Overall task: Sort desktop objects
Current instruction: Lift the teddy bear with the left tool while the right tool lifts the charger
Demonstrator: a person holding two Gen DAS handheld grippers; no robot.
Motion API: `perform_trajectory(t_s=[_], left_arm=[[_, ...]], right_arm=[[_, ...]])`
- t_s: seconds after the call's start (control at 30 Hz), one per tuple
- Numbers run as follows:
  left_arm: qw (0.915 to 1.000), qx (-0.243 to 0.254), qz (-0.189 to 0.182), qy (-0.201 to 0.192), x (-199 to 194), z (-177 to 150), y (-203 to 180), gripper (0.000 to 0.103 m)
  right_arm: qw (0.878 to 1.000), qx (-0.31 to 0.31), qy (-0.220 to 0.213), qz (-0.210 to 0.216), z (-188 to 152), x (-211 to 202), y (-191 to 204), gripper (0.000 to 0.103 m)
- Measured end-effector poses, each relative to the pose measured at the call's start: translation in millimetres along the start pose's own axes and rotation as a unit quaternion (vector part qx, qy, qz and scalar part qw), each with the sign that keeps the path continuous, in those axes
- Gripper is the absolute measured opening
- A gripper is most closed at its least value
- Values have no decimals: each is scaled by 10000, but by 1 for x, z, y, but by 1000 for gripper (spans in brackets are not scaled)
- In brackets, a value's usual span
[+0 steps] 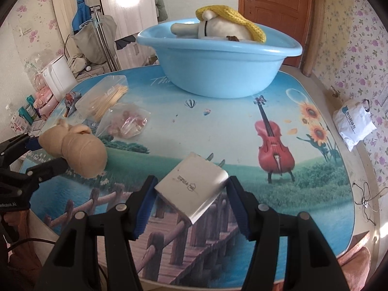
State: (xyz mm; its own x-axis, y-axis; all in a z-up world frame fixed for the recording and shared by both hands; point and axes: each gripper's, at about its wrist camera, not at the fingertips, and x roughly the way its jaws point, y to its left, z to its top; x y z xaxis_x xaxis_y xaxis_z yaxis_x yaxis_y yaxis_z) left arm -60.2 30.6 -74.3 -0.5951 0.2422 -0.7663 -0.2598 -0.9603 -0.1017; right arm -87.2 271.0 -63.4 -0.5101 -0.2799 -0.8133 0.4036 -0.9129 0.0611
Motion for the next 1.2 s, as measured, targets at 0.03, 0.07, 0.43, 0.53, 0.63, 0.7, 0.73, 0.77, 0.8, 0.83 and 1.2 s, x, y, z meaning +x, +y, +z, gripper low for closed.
perform_trajectory(t_s=[0.03, 0.07, 0.43, 0.53, 0.63, 0.7, 0.73, 0.77, 0.8, 0.83, 1.2], left_arm=[[10000, 54, 11, 70, 5, 3, -1, 76], [9998, 98, 43, 155, 9, 5, -2, 78], [9978, 398, 498, 162, 22, 6, -14, 79], [9982, 379, 472, 30, 19, 1, -13, 80], [9987, 334, 381, -84, 15, 2, -9, 81], [9993, 234, 302, -56, 14, 4, -6, 84], [9995, 200, 243, -60, 13, 6, -4, 85], [9995, 210, 227, -80, 13, 8, -5, 86], [9993, 261, 245, -134, 12, 9, -6, 88], [9988, 331, 288, -195, 12, 11, -7, 90], [9997, 244, 82, 12, 37, 24, -7, 96]], right_arm=[[10000, -26, -46, 9, 2, 2, -2, 58], [10000, -59, -58, 32, 4, 4, -3, 58], [9979, -561, -320, 83, 8, 15, 0, 73], [9985, -286, -474, -26, 2, 12, 2, 73], [9985, 146, -463, -246, 0, 8, 2, 73], [9979, 316, -381, -428, 0, 6, 4, 73], [9975, 358, -370, -479, -1, 2, 5, 73], [9972, 366, -370, -534, -3, -1, 7, 73], [9970, 354, -371, -576, -4, -4, 9, 73], [9969, 347, -358, -607, -6, -5, 10, 73], [9957, 604, -588, -383, -3, -17, -7, 73]])
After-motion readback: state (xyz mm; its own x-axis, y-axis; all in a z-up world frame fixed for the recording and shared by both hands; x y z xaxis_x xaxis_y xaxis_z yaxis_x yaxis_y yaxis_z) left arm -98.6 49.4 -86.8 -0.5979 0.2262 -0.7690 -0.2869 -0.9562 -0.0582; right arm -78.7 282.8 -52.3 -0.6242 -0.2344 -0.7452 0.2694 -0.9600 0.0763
